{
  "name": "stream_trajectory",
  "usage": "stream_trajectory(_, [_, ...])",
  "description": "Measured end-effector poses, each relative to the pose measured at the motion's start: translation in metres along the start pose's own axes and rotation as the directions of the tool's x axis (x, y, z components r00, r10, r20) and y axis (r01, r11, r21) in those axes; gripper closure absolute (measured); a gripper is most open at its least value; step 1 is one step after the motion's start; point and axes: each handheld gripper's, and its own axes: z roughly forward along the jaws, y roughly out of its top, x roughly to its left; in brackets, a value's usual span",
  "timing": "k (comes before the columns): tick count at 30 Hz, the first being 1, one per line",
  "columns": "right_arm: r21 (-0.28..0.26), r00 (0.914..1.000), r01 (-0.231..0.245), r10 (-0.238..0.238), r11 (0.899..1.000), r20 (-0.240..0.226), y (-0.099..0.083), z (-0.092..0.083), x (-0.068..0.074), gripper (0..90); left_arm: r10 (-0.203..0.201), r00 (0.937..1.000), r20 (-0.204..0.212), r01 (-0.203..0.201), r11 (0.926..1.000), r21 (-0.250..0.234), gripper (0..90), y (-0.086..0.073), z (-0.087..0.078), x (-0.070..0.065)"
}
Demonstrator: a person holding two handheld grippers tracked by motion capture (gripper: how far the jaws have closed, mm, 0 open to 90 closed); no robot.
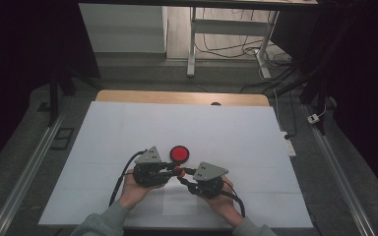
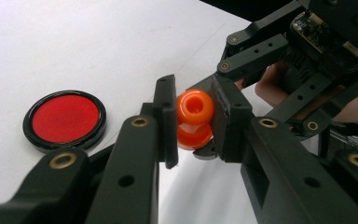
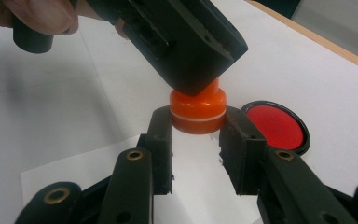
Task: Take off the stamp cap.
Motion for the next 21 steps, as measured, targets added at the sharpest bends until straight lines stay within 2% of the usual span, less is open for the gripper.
stream_trajectory(6, [-0.004,1.0000,0.009,-0.009,1.000,-0.002,0.0001,-0.0006,-0.0003,65.3,-0.002,1.0000,0.007,0.002,1.0000,0.000,72.7,0.0000,-0.0005,0.0008])
stream_trajectory(12, [-0.012,0.9998,-0.018,0.018,1.000,-0.010,-0.0014,-0.0002,0.0000,65.3,-0.005,0.9999,0.013,0.005,1.0000,0.003,72.8,0.0000,-0.0011,0.0017])
stream_trajectory(19, [-0.018,0.9998,-0.020,0.020,1.000,-0.010,-0.0023,0.0003,-0.0001,65.3,-0.005,0.9999,0.013,0.005,1.0000,0.005,72.8,0.0000,-0.0010,0.0016])
stream_trajectory(21, [-0.022,0.9992,-0.034,0.033,0.999,-0.023,-0.0023,0.0001,-0.0011,65.4,-0.009,0.9998,0.015,0.009,1.0000,0.003,72.8,0.0001,-0.0011,0.0016])
